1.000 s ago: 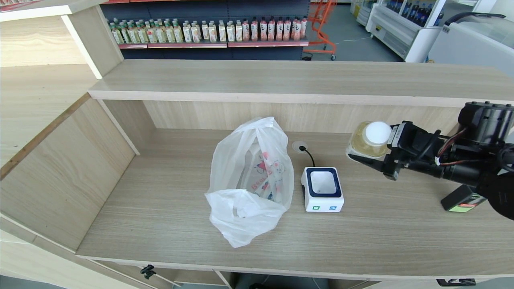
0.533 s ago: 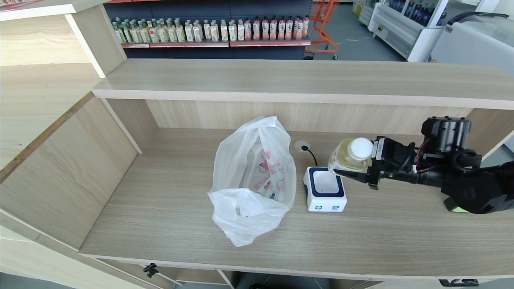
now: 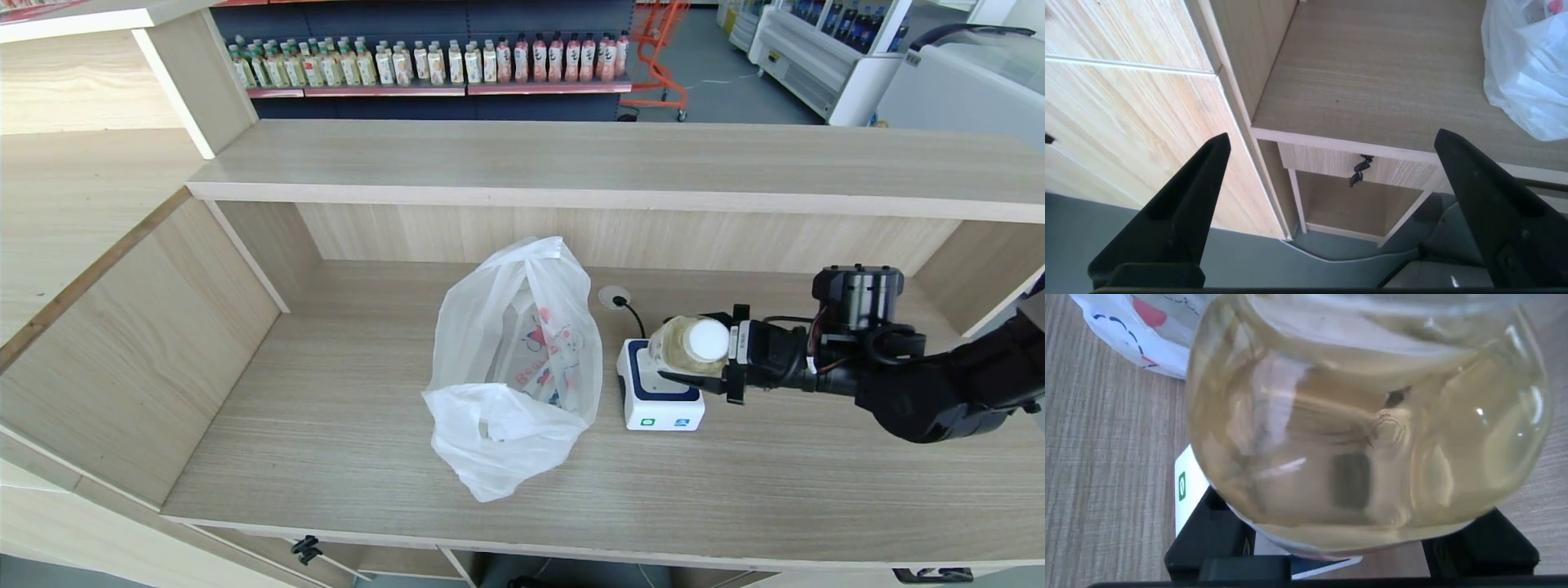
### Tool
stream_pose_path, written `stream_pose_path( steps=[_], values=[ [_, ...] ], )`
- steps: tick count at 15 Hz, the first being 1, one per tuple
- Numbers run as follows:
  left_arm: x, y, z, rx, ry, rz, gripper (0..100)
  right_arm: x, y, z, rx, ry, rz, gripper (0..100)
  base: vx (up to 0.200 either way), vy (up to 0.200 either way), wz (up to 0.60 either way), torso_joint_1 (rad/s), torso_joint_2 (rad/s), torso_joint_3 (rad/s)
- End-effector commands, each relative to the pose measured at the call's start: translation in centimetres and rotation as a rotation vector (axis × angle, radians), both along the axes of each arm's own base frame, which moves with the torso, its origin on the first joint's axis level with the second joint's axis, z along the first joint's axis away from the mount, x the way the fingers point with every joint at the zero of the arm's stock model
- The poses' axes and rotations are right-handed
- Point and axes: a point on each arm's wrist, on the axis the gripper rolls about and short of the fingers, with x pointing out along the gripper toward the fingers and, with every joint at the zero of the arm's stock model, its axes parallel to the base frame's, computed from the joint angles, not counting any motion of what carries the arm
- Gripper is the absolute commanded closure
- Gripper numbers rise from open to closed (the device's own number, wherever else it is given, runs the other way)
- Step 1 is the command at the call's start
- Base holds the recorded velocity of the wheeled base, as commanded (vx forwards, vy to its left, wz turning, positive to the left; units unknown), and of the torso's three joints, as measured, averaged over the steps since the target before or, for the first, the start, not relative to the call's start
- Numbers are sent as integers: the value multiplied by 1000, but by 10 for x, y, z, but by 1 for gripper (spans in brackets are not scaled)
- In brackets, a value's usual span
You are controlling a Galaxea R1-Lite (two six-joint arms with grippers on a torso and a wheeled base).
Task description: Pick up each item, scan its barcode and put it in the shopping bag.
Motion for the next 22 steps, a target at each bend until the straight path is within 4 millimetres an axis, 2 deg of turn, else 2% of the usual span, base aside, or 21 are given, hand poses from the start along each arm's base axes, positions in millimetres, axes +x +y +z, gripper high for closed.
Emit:
stream_pose_path(
  steps=[1, 5, 11, 13, 14, 16, 17, 19, 20, 22],
  values=[
    [0, 0, 0, 0, 0, 0, 0, 6, 4, -13, -2, 17, 11, 100, 0, 0, 0, 0, 0, 0],
    [0, 0, 0, 0, 0, 0, 0, 12, 10, -15, 0, -6, 23, 100, 0, 0, 0, 0, 0, 0],
    [0, 0, 0, 0, 0, 1, 0, 10, 13, -10, 5, -25, 32, 100, 0, 0, 0, 0, 0, 0],
    [0, 0, 0, 0, 0, 1, 0, 9, 12, -2, 19, -30, 26, 100, 0, 0, 0, 0, 0, 0],
    [0, 0, 0, 0, 0, 1, 0, 6, 15, 20, 84, 1, 14, 100, 0, 0, 0, 0, 0, 0],
    [0, 0, 0, 0, 0, 0, 0, -11, 24, 59, 269, 178, -59, 100, 0, 0, 0, 0, 0, 0],
    [0, 0, 0, 0, 0, 1, 0, -17, 31, 70, 361, 277, -121, 100, 0, 0, 0, 0, 0, 0],
    [0, 0, 0, 0, 0, 1, 0, -21, 62, 87, 633, 530, -283, 100, 0, 0, 0, 0, 0, 0],
    [0, 0, 0, 0, 0, 1, 0, -18, 75, 86, 701, 602, -321, 100, 0, 0, 0, 0, 0, 0],
    [0, 0, 0, 0, 0, 0, 0, -11, 103, 62, 760, 775, -385, 100, 0, 0, 0, 0, 0, 0]
  ],
)
